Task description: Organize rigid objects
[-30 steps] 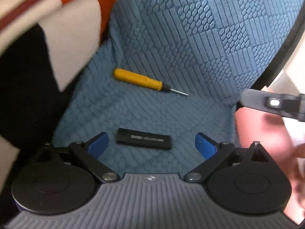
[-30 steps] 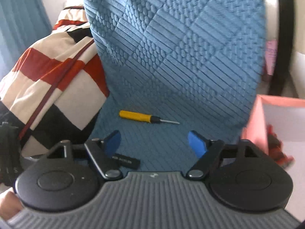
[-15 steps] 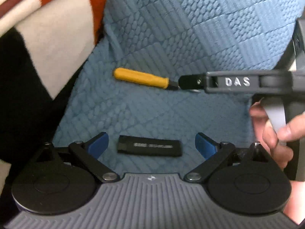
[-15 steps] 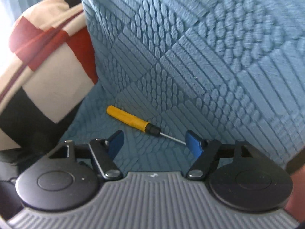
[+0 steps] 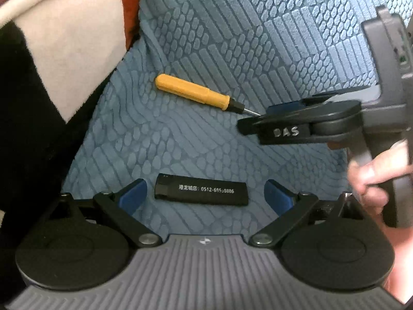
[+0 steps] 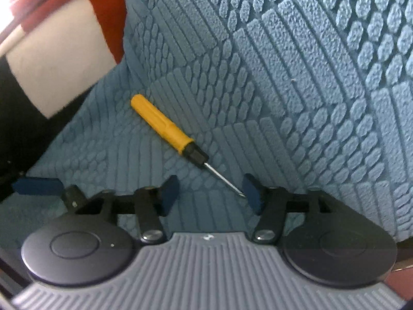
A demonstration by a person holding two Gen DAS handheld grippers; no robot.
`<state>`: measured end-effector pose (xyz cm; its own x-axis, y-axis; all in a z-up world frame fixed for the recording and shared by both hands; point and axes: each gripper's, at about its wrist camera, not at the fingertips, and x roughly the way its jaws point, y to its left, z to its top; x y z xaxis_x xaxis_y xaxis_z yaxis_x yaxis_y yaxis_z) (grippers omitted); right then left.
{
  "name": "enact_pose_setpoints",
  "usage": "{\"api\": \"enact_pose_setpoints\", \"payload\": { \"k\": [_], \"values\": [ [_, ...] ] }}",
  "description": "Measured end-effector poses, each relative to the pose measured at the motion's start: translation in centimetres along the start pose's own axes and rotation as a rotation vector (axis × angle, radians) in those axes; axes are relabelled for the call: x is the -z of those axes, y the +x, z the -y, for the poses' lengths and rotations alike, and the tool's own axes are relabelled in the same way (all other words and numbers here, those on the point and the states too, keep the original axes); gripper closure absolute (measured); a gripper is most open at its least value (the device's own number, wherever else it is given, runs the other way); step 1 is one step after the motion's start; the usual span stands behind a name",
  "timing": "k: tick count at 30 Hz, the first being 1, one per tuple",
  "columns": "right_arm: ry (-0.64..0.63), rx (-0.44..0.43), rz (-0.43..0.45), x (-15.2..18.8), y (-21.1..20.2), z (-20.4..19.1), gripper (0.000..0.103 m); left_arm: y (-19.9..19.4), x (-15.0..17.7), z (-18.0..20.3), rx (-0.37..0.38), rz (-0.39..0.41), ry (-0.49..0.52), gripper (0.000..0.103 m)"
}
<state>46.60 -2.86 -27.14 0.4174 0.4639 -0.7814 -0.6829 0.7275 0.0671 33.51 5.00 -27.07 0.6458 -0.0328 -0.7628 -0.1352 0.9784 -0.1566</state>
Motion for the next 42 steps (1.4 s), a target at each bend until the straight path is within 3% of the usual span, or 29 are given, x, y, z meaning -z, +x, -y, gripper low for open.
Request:
{"api": "enact_pose_setpoints", "payload": {
  "k": [2, 4, 14, 22, 23, 25, 30, 34, 37, 42],
  "values": [
    [0.002, 0.019, -0.026, -0.2, -0.2, 0.1, 0.076, 0.1, 0.0, -0.1, -0.007, 0.001, 0.001, 0.004],
    [0.003, 0.035, -0.045, -0.2, -0.7, 0.4, 0.084, 0.2, -0.1, -0.1, -0.001, 0.0, 0.001, 0.005],
    [-0.016, 0.049, -0.079, 2.0, -2.5, 0.8, 0.096, 0.8, 0.6, 0.4, -0.05, 0.014, 0.056, 0.005],
    [0.006, 0.024, 0.019, 2.3, -5.3, 1.8, 0.089, 0.8, 0.7, 0.5, -0.061, 0.028, 0.065, 0.012],
    [-0.001, 0.025, 0.025, 2.1, -5.3, 1.7, 0.076, 0.7, 0.7, 0.4, -0.041, 0.03, 0.057, 0.012],
    [-0.027, 0.013, 0.044, 1.9, -5.3, 1.4, 0.065, 0.7, 0.8, 0.5, -0.066, 0.036, 0.081, 0.018],
    [-0.082, -0.032, 0.051, 0.8, -4.6, 0.3, 0.065, 0.5, 0.5, 0.2, -0.072, 0.046, 0.062, 0.029],
    [-0.19, 0.005, 0.005, 0.2, -3.1, -1.2, 0.064, -0.1, 0.2, -1.0, -0.043, 0.047, -0.016, 0.044],
    [-0.229, 0.06, -0.023, -0.7, -2.2, -1.5, 0.066, -0.4, 0.0, -1.9, -0.003, 0.038, -0.093, 0.044],
    [-0.223, 0.044, -0.06, -1.9, -1.7, -1.1, 0.067, -0.6, -0.4, -3.0, 0.045, 0.021, -0.174, 0.043]
  ]
}}
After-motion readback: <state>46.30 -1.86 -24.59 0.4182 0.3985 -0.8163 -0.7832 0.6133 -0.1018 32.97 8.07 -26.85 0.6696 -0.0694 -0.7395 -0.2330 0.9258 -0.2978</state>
